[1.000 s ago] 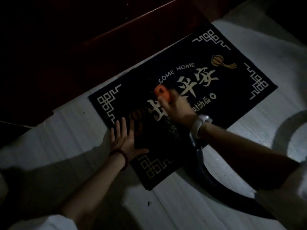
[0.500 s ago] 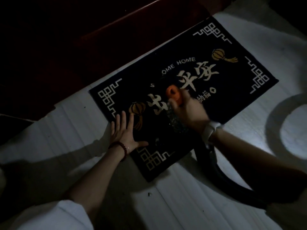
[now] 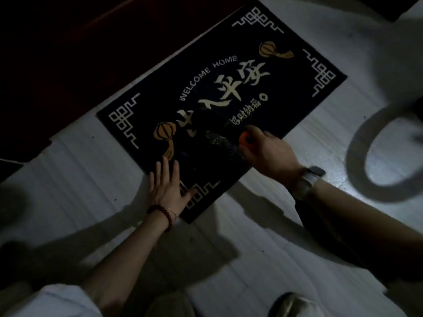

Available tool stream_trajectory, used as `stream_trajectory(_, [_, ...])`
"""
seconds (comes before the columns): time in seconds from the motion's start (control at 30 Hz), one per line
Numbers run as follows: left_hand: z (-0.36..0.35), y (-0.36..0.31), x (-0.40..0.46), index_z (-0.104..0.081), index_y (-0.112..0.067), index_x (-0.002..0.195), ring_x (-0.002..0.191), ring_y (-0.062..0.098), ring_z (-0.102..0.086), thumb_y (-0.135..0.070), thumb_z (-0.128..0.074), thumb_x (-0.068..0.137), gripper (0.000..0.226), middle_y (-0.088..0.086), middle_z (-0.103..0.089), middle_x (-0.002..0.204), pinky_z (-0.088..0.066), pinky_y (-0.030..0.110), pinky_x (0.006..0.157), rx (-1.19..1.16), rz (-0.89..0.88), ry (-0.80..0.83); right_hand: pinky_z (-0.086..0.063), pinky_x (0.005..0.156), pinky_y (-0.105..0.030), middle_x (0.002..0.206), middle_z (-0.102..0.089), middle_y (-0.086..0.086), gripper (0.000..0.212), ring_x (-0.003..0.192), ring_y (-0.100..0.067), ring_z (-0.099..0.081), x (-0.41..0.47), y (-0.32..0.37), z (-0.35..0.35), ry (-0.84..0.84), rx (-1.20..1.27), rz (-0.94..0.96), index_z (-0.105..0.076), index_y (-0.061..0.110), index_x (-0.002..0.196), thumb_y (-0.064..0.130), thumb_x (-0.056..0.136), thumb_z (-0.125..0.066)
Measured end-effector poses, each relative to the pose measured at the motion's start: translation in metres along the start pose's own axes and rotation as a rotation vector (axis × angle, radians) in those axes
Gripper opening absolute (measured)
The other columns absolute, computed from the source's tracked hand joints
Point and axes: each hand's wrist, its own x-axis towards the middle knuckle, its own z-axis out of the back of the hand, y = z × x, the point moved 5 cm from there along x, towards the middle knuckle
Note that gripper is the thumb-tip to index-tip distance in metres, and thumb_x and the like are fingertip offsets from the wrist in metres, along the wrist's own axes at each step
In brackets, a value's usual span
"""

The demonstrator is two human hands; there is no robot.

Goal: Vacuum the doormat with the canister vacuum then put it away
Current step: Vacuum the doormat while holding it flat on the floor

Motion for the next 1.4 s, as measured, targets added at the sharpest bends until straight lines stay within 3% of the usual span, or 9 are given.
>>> stream_trajectory(0.3, [-0.009, -0.014, -0.002, 0.014, -0.014, 0.147, 0.141, 0.035, 0.02, -0.061, -0.04, 0.088, 0.093, 0.019, 0.023, 0.152, 0.005, 0.044, 0.117, 0.079, 0.022, 0.09, -0.036, 0.056, -0.027, 0.079, -0.054, -0.003, 0.059, 0.068, -0.024, -0.056, -0.069, -0.03, -0.005, 0.075, -0.157, -0.02, -0.012, 0.036, 0.146, 0.051, 0.093, -0.034])
stream_trajectory(0.47, [-0.01, -0.016, -0.002, 0.013, -0.012, 0.148, 0.141, 0.036, 0.019, -0.057, -0.043, 0.089, 0.092, 0.02, 0.023, 0.152, 0.005, 0.045, 0.117, 0.091, 0.04, 0.087, -0.04, 0.052, -0.029, 0.082, -0.053, -0.004, 0.057, 0.064, -0.02, -0.053, -0.048, -0.003, 0.002, 0.02, -0.134, 0.064, -0.008, 0.038, 0.146, 0.052, 0.094, -0.029])
stream_trajectory(0.6, [-0.007, -0.015, 0.0, 0.013, -0.013, 0.147, 0.141, 0.035, 0.02, -0.06, -0.043, 0.087, 0.094, 0.018, 0.023, 0.152, 0.006, 0.044, 0.116, 0.07, 0.042, 0.103, -0.04, 0.063, -0.032, 0.101, -0.062, -0.012, 0.054, 0.091, -0.032, -0.061, 0.014, 0.018, 0.001, 0.019, -0.079, 0.032, -0.019, 0.032, 0.145, 0.047, 0.095, -0.035])
stream_trajectory(0.7, [-0.007, -0.015, -0.002, 0.013, -0.014, 0.148, 0.141, 0.034, 0.021, -0.057, -0.045, 0.088, 0.094, 0.018, 0.024, 0.152, 0.005, 0.045, 0.117, 0.061, 0.048, 0.114, -0.039, 0.056, -0.03, 0.08, -0.054, -0.004, 0.055, 0.076, -0.026, -0.061, -0.033, -0.009, -0.003, 0.066, -0.076, 0.011, -0.018, 0.033, 0.145, 0.047, 0.095, -0.034])
stream_trajectory(0.83, [-0.009, -0.016, -0.002, 0.013, -0.013, 0.147, 0.141, 0.036, 0.021, -0.057, -0.044, 0.088, 0.093, 0.019, 0.023, 0.152, 0.005, 0.046, 0.116, 0.051, 0.055, 0.117, -0.044, 0.06, -0.031, 0.089, -0.065, -0.007, 0.057, 0.076, -0.027, -0.062, -0.082, -0.032, 0.001, 0.116, -0.143, -0.034, -0.014, 0.038, 0.145, 0.052, 0.093, -0.033])
stream_trajectory(0.97, [-0.008, -0.02, 0.002, 0.009, -0.01, 0.148, 0.141, 0.038, 0.018, -0.052, -0.051, 0.087, 0.095, 0.021, 0.021, 0.152, 0.004, 0.047, 0.116, 0.029, 0.078, 0.111, -0.039, 0.06, -0.029, 0.087, -0.056, -0.004, 0.055, 0.074, -0.022, -0.056, -0.011, 0.005, 0.019, -0.023, -0.023, 0.038, -0.016, 0.034, 0.145, 0.048, 0.095, -0.034])
stream_trajectory(1.1, [-0.004, -0.021, 0.007, 0.01, -0.008, 0.147, 0.141, 0.04, 0.017, -0.057, -0.05, 0.085, 0.099, 0.023, 0.021, 0.152, 0.003, 0.048, 0.116, 0.022, 0.099, 0.182, -0.041, 0.067, -0.031, 0.11, -0.062, -0.009, 0.049, 0.098, -0.03, -0.06, 0.055, 0.013, 0.023, -0.012, 0.052, -0.067, -0.028, 0.029, 0.142, 0.043, 0.096, -0.038])
stream_trajectory(1.3, [-0.004, -0.023, 0.001, 0.011, -0.01, 0.147, 0.141, 0.039, 0.018, -0.049, -0.05, 0.089, 0.093, 0.022, 0.021, 0.152, 0.002, 0.048, 0.116, 0.031, 0.097, 0.153, -0.044, 0.065, -0.032, 0.105, -0.066, -0.01, 0.054, 0.089, -0.031, -0.062, -0.053, -0.034, 0.013, 0.172, -0.061, -0.115, -0.022, 0.036, 0.144, 0.048, 0.094, -0.037])
stream_trajectory(1.4, [-0.003, -0.024, 0.001, 0.01, -0.009, 0.148, 0.141, 0.039, 0.018, -0.045, -0.052, 0.089, 0.092, 0.022, 0.021, 0.152, 0.002, 0.049, 0.117, 0.029, 0.095, 0.149, -0.045, 0.066, -0.032, 0.096, -0.063, -0.007, 0.055, 0.088, -0.031, -0.062, -0.044, -0.022, 0.03, 0.109, -0.061, -0.056, -0.019, 0.036, 0.145, 0.049, 0.094, -0.036])
